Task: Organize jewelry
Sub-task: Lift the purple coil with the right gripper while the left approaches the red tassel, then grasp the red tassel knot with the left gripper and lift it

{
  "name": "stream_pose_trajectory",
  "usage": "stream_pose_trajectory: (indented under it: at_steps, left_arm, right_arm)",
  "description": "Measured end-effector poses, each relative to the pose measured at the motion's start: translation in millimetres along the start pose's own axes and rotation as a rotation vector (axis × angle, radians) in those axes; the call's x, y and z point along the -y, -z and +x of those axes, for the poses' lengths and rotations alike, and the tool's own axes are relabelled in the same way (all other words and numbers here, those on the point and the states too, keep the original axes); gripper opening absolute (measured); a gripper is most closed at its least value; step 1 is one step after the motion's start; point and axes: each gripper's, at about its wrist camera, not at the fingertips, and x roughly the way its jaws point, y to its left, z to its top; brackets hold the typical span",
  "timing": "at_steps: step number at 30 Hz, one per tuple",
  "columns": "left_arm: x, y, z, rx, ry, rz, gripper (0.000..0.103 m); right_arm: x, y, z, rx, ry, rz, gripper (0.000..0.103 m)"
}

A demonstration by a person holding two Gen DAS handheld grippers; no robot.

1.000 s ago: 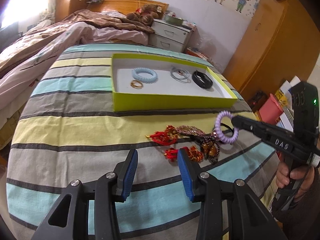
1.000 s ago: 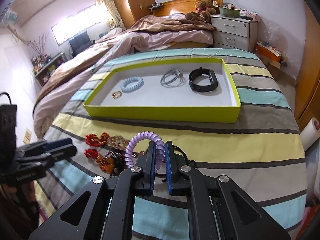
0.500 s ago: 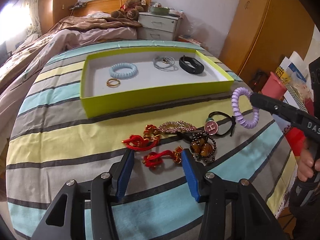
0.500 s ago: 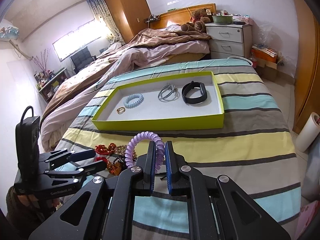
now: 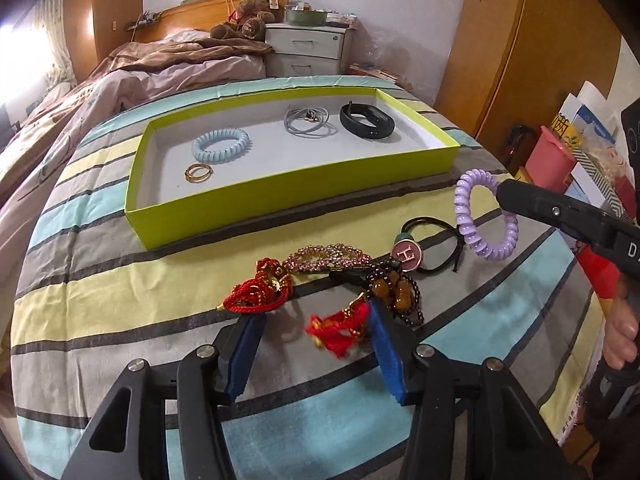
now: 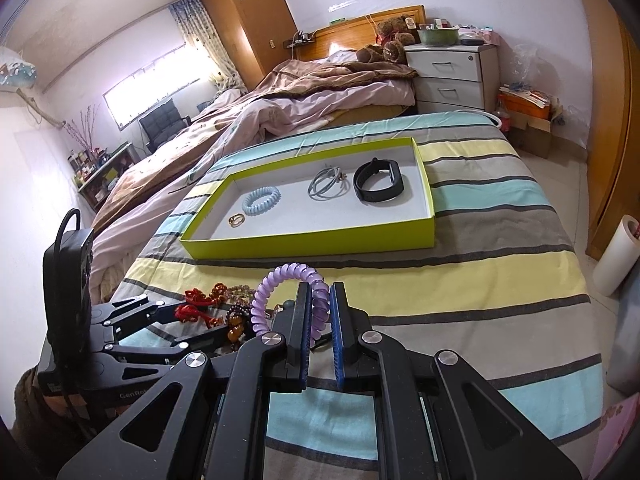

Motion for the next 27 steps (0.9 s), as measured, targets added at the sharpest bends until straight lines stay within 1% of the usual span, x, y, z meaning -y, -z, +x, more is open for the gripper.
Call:
stream_pose_trajectory:
  at_steps: [4,5,6,7,9,15,19,27]
  left_arm:
    - [3,0,0,0.006,-0.013,-0.011,0.052]
    - [3,1,0,0.008,-0.014,-0.013,0.050]
    - [4,2,0,0.009,-0.011,-0.014,0.045]
    - [5,2,-1,0.012,-0.004,-0.014,0.042]
    - [6,4,-3,0.018,0.003,-0.020,0.032]
    - [6,6,-7,0.027,0.020,-0.037,0.021]
    - [4,8,-9,0.028,0.023,-0.045,0.018]
    - [-4,17,-21,0.036,0.023,-0.067,0.018]
  right_arm:
    - [1,2,0,0.001,-0.004,0.005,0.009]
    - [1,1,1,-0.001,-0.003,0.004,0.009]
    - [1,1,0,0.000,-0.003,0.006,0.009]
    - [2,1,0,0.002,-0.002,0.008,0.009]
    - [2,2,0,0.004,-0.001,0.012,0.009]
    - [2,2,-4,0.012,0.001,0.011,0.009]
    - [2,2,-5,0.015,0.001,0.012,0.009]
    - [2,1,-9,0.020,0.002,0.016,0.009]
